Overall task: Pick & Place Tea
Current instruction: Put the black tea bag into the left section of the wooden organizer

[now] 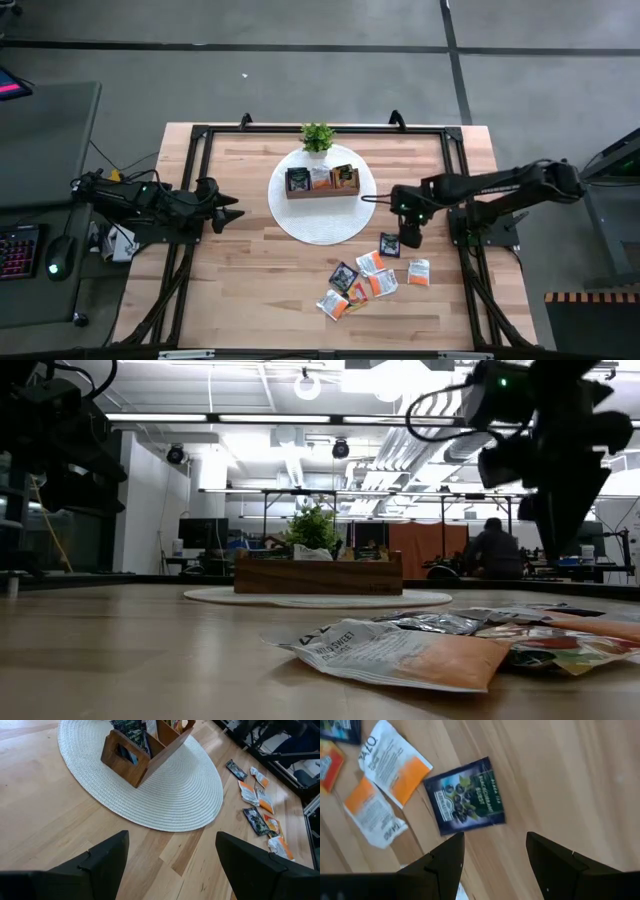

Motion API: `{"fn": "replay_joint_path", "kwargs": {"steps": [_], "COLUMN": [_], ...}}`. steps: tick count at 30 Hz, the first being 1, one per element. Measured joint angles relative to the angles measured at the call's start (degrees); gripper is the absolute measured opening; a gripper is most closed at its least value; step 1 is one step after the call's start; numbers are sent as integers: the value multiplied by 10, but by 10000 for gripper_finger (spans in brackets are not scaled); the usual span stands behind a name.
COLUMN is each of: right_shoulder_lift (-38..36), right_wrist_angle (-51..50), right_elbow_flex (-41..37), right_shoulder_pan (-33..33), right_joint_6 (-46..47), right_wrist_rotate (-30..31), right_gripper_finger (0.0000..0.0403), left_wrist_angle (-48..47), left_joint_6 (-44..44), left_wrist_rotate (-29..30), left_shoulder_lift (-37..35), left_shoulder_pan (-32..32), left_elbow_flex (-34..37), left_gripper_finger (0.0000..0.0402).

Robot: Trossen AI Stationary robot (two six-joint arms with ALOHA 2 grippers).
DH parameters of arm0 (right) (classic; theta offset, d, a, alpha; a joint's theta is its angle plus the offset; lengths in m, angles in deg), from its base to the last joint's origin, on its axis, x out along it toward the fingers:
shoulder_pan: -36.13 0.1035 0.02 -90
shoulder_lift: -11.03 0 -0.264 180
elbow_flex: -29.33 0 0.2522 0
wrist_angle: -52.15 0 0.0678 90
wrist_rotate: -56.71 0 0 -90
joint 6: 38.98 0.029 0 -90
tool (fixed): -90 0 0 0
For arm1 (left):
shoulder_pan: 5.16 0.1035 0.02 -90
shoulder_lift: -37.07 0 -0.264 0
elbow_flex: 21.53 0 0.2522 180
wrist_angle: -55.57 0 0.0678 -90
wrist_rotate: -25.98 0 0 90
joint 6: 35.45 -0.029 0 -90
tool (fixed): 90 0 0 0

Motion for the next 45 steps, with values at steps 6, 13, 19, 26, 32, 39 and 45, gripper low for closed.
{"fn": "replay_joint_path", "kwargs": {"steps": [6, 13, 19, 26, 32, 39, 45], "right_shoulder_lift": [0, 0, 12, 42, 67, 73, 73], "right_wrist_angle": [63, 70, 71, 94, 110, 110, 109], "right_elbow_flex": [-48, -53, -53, -53, -53, -53, -53], "right_shoulder_pan": [-1, -5, -4, -4, 0, 13, 23], "right_joint_6": [71, 184, 242, 257, 275, 295, 297], "right_wrist_rotate": [-13, -19, -22, -14, -10, -4, 17], "right_gripper_finger": [209, 209, 209, 209, 209, 209, 209], "left_wrist_angle": [0, 0, 0, 0, 0, 0, 0], "left_joint_6": [0, 0, 0, 0, 0, 0, 0], "left_wrist_rotate": [0, 0, 0, 0, 0, 0, 0], "left_shoulder_lift": [0, 0, 0, 0, 0, 0, 0], "left_shoulder_pan": [0, 0, 0, 0, 0, 0, 0], "left_elbow_flex": [0, 0, 0, 0, 0, 0, 0], "left_gripper_finger": [296, 296, 296, 296, 296, 296, 296]}}
